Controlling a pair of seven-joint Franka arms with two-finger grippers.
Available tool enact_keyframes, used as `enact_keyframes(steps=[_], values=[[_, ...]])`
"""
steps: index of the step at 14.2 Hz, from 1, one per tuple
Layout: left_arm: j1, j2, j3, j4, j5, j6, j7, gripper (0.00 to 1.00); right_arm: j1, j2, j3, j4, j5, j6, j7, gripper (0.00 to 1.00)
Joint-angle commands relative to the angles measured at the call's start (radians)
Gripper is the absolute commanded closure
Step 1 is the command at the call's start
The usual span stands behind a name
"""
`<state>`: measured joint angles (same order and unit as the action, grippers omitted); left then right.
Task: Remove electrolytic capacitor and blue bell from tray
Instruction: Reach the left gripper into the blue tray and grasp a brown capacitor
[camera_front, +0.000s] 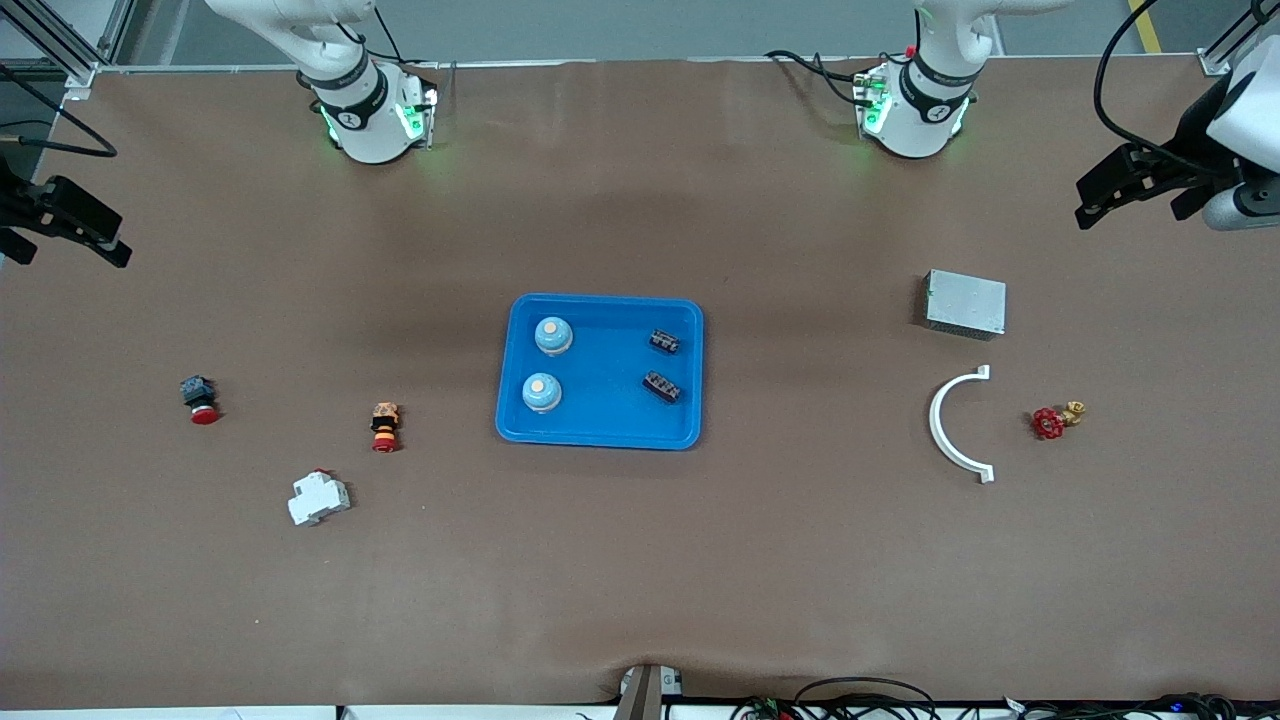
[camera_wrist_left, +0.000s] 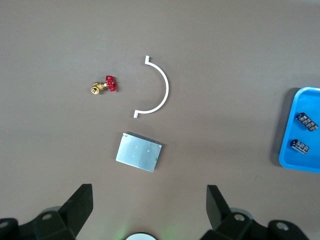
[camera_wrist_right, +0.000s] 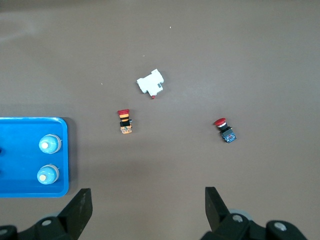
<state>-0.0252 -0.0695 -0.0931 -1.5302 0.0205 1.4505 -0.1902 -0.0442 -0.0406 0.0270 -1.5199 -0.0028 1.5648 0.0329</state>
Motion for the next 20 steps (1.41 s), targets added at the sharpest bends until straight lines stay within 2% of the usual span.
enact_keyframes(steps=[1, 5, 9, 11, 13, 16, 20], values=[[0.001, -0.007, -0.001, 0.019, 0.024, -0.024, 0.018, 0.0, 0.001, 0.005, 0.001, 0.018, -0.014, -0.009, 0.01, 0.0], [-0.01, 0.036, -0.008, 0.03, 0.026, -0.024, 0.012, 0.0, 0.004, 0.005, 0.001, 0.02, -0.017, -0.003, 0.012, 0.0], [-0.077, 0.152, -0.051, 0.022, 0.009, 0.004, -0.053, 0.0, 0.0, 0.005, 0.001, 0.021, -0.017, -0.005, 0.01, 0.0], [-0.149, 0.229, -0.089, 0.018, 0.019, 0.06, -0.217, 0.0, 0.001, 0.005, 0.001, 0.021, -0.017, -0.003, 0.01, 0.0], [-0.247, 0.308, -0.099, 0.012, 0.026, 0.146, -0.415, 0.0, 0.001, 0.005, 0.001, 0.021, -0.017, -0.002, 0.01, 0.0], [-0.336, 0.436, -0.117, 0.012, 0.006, 0.292, -0.697, 0.0, 0.001, 0.005, 0.001, 0.021, -0.017, -0.002, 0.01, 0.0], [-0.461, 0.594, -0.117, 0.01, 0.007, 0.545, -1.032, 0.0, 0.004, 0.005, 0.001, 0.021, -0.014, -0.002, 0.008, 0.0]])
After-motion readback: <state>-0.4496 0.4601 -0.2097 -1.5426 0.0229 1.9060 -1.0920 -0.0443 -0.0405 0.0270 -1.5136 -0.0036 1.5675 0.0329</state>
